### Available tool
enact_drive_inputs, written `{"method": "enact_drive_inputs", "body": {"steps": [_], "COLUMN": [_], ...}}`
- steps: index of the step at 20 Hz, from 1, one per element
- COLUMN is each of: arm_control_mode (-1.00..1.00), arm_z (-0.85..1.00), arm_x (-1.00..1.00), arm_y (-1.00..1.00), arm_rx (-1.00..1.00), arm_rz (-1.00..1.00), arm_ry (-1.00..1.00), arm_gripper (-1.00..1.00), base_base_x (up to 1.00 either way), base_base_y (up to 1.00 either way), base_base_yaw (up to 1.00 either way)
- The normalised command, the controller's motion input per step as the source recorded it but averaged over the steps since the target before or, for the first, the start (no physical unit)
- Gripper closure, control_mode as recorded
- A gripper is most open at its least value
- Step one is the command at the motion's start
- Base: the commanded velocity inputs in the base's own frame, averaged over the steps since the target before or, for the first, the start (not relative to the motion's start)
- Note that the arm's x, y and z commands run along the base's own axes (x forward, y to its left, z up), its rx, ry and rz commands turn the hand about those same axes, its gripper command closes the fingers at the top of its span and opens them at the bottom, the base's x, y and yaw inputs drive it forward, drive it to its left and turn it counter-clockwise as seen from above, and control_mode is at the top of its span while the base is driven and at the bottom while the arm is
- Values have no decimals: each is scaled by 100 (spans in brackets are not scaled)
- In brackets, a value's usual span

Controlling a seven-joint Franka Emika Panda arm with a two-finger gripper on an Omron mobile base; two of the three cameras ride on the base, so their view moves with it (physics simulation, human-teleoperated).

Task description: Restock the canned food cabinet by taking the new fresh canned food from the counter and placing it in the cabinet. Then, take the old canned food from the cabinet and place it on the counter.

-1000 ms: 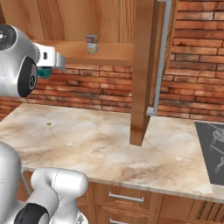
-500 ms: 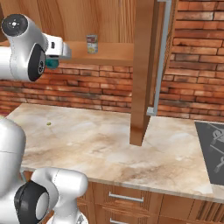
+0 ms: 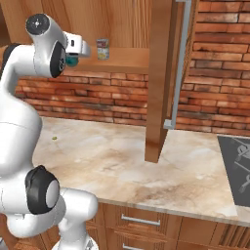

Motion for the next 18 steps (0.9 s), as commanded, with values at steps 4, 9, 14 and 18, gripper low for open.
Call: {"method": "enact_drive_inputs", "body": {"steps": [4, 9, 14, 18], "arm_control_mode": [-100, -100, -100, -100], "arm_z": [0, 0, -29, -7], "arm_x": [57, 48, 44, 32], "arm_y": [30, 24, 0, 0], "arm_rx": [0, 0, -2, 0], "arm_rz": [-2, 0, 0, 0], "arm_ry": [2, 9, 9, 0], "arm_gripper": [100, 100, -100, -100], "base_base_x": [0, 0, 0, 0], "base_base_y": [0, 0, 0, 0], "base_base_yaw": [0, 0, 0, 0]}}
